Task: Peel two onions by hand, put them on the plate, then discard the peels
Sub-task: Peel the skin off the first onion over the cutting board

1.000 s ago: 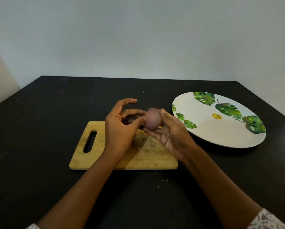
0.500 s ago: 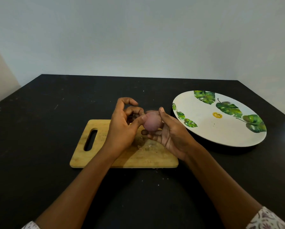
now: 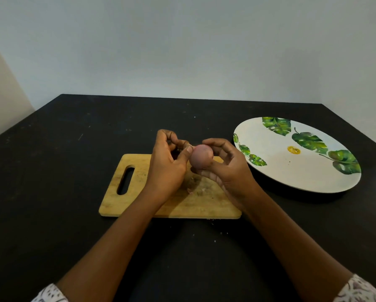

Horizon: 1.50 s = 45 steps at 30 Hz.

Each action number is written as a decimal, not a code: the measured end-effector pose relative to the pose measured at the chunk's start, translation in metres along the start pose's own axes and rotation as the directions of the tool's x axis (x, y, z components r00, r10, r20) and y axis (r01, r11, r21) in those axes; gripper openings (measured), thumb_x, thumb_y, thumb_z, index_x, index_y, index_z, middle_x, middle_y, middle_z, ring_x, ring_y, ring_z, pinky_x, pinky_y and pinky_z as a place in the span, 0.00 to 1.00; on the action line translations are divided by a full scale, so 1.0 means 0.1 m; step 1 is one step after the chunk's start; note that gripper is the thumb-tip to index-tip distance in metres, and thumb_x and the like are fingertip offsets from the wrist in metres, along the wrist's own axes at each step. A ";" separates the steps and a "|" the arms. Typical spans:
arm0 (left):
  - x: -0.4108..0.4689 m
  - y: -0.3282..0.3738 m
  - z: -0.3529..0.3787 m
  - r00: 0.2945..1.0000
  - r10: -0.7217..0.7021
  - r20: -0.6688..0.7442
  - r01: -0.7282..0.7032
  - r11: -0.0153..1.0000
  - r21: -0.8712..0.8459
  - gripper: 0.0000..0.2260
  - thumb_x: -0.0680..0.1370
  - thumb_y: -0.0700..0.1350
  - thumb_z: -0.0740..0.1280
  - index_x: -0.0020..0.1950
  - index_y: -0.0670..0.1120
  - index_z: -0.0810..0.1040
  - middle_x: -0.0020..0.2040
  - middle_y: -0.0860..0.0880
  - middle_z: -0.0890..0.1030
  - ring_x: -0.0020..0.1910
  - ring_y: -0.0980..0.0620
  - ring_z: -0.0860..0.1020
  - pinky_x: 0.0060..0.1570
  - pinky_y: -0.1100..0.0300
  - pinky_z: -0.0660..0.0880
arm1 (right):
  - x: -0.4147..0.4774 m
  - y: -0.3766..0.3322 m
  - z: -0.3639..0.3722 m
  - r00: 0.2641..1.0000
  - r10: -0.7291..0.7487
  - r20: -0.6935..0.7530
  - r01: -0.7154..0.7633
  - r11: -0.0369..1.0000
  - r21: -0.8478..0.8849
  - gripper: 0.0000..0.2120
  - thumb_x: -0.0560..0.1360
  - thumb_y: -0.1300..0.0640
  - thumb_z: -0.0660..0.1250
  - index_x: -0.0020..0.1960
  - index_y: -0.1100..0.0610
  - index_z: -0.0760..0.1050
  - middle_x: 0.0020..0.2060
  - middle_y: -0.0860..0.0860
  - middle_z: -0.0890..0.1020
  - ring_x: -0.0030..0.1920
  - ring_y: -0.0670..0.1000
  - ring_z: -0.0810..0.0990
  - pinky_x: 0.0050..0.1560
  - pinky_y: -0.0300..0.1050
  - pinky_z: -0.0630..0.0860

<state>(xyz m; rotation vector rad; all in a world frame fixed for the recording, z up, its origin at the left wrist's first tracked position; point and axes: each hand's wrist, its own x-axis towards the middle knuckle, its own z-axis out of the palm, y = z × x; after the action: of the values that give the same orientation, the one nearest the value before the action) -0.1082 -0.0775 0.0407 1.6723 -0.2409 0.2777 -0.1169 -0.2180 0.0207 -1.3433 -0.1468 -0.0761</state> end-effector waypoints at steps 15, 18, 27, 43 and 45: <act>-0.01 0.04 0.01 1.000 -0.010 -0.005 0.009 0.998 -0.064 0.11 0.75 0.37 0.67 0.50 0.48 0.67 0.44 0.45 0.79 0.43 0.54 0.78 0.43 0.69 0.75 | 0.06 0.06 -0.10 0.947 -0.136 -0.291 0.088 0.981 -0.173 0.24 0.64 0.49 0.79 0.54 0.50 0.73 0.54 0.54 0.79 0.58 0.56 0.80 0.55 0.58 0.79; 0.00 0.04 0.00 0.998 0.060 0.013 -0.060 0.998 -0.015 0.09 0.74 0.36 0.68 0.50 0.48 0.74 0.41 0.49 0.78 0.39 0.59 0.77 0.40 0.68 0.75 | 0.09 -0.05 -0.17 0.964 -0.023 -0.263 0.043 0.997 0.071 0.23 0.65 0.53 0.75 0.56 0.56 0.72 0.58 0.58 0.78 0.59 0.60 0.80 0.52 0.52 0.81; 0.01 -0.04 0.00 0.978 0.207 -0.009 -0.200 0.954 0.223 0.04 0.73 0.45 0.71 0.44 0.55 0.80 0.44 0.55 0.81 0.45 0.59 0.78 0.44 0.69 0.74 | 0.08 -0.11 -0.14 0.989 0.144 -0.025 -0.124 0.916 0.381 0.12 0.77 0.62 0.62 0.59 0.62 0.75 0.62 0.62 0.74 0.54 0.58 0.83 0.46 0.46 0.82; -0.03 0.02 0.03 0.983 0.171 0.069 -0.176 0.981 0.079 0.14 0.73 0.36 0.70 0.53 0.51 0.72 0.42 0.53 0.80 0.43 0.62 0.80 0.42 0.72 0.74 | 0.06 -0.04 -0.09 0.995 0.104 0.005 -0.102 0.959 0.266 0.17 0.67 0.62 0.69 0.56 0.60 0.75 0.57 0.60 0.78 0.50 0.55 0.84 0.46 0.48 0.82; -0.05 0.02 0.04 0.978 0.167 0.121 -0.176 0.982 0.068 0.14 0.73 0.36 0.70 0.52 0.52 0.71 0.40 0.52 0.81 0.43 0.61 0.80 0.44 0.69 0.75 | 0.08 -0.04 -0.12 0.993 0.110 -0.046 -0.091 0.948 0.304 0.17 0.68 0.60 0.68 0.57 0.60 0.74 0.57 0.60 0.79 0.52 0.55 0.84 0.45 0.47 0.82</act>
<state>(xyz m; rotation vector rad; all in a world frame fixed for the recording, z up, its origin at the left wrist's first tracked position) -0.1129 -0.0815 0.0402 1.7496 -0.4679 0.3237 -0.1083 -0.2306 0.0234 -1.0395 -0.0340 -0.0088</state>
